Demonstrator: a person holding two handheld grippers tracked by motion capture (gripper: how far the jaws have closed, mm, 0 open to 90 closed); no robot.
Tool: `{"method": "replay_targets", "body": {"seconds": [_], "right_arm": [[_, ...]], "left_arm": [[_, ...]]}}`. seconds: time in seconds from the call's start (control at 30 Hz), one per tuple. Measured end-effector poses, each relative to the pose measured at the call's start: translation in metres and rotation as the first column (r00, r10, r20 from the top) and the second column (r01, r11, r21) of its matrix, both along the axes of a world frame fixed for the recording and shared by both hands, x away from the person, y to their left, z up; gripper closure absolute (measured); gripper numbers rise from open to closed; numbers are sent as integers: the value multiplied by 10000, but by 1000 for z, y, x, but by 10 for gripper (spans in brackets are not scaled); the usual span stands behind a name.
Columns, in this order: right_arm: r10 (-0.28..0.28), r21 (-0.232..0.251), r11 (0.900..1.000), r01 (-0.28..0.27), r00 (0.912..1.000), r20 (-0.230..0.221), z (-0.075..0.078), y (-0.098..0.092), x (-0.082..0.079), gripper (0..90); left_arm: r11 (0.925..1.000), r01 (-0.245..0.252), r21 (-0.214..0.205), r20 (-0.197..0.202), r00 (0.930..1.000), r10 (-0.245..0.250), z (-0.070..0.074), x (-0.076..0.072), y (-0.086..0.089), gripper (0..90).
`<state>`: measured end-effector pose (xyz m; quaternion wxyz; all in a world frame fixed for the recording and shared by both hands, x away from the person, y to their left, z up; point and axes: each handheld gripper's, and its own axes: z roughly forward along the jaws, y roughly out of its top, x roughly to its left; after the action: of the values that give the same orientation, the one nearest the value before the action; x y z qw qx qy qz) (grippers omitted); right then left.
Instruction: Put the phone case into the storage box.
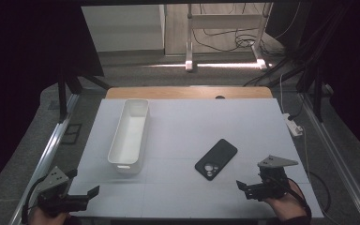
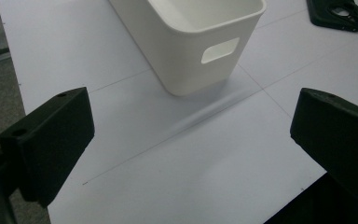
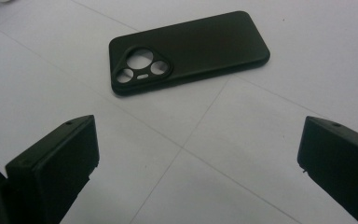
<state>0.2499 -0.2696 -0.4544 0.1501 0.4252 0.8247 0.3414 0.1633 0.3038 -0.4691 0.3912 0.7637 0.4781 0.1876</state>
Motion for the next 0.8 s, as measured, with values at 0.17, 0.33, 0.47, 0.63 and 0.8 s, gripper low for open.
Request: {"method": "replay_targets", "body": {"seconds": [0.17,0.33,0.47,0.63,0.8], "right_arm": [[84,3,10000,-84,10000,-29,0,2,6,0],[144,-36,9999,-144,9999,-28,0,4,11,0],[163,-70,9998,-164,9998,-73,1,5,14,0],[273,-210,9994,-277,9995,-173,1,8,21,0],[374,-210,9991,-377,9992,-144,0,11,26,0]], "left_arm": [[10000,4,9,-35,10000,-4,0,0,0,3],[10000,13,3,-58,10000,-13,0,0,0,4],[10000,4,-1,-69,10000,-4,0,1,0,4],[10000,41,70,-82,10000,-41,0,1,-1,6],[9999,63,120,-77,10000,-62,0,1,-2,7]]}}
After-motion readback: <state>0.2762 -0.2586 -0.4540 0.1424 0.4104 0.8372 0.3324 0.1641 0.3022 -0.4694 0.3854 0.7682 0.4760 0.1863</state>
